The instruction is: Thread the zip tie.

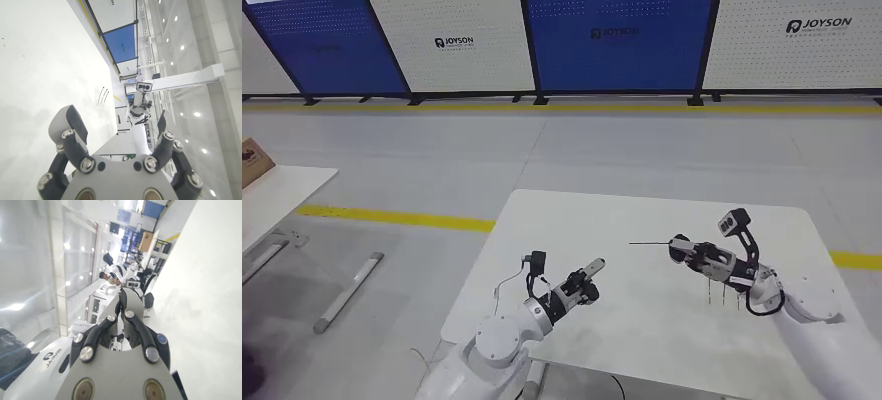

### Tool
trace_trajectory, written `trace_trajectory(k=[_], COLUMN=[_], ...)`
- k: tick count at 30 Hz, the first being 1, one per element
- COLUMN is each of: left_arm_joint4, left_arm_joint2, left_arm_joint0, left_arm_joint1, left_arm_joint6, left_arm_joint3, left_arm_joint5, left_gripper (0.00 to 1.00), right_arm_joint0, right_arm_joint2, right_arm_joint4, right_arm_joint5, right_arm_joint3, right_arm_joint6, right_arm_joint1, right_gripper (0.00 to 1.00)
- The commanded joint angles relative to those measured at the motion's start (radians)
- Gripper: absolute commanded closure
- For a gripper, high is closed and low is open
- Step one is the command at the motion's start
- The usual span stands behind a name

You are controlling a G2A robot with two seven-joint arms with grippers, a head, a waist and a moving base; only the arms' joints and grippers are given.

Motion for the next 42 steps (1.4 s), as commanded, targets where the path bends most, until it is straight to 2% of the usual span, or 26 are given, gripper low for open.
trace_trajectory(k=[1,4,7,26,32,42], left_arm_joint4=[0.0,0.0,0.0,0.0,-0.077,-0.079], left_arm_joint2=[0.0,0.0,0.0,0.0,0.003,0.005], left_arm_joint0=[0.0,0.0,0.0,0.0,-0.015,-0.017], left_arm_joint1=[0.0,0.0,0.0,0.0,-0.008,-0.008], left_arm_joint6=[0.0,0.0,0.0,0.0,0.048,0.049], left_arm_joint3=[0.0,0.0,0.0,0.0,0.011,0.014], left_arm_joint5=[0.0,0.0,0.0,0.0,-0.032,-0.034], left_gripper=[0.0,0.0,0.0,0.0,0.0,0.0], right_arm_joint0=[-0.033,-0.066,-0.067,-0.067,-0.067,-0.067], right_arm_joint2=[0.033,0.041,0.037,0.037,0.037,0.037], right_arm_joint4=[0.008,-0.041,-0.07,-0.07,-0.07,-0.07], right_arm_joint5=[0.0,0.0,0.0,0.0,0.0,0.0], right_arm_joint3=[-0.015,-0.024,0.0,0.0,0.0,0.0], right_arm_joint6=[-0.002,-0.035,-0.044,-0.044,-0.044,-0.044], right_arm_joint1=[-0.011,-0.037,-0.056,-0.056,-0.056,-0.056], right_gripper=[1.0,1.0,1.0,1.0,1.0,1.0])
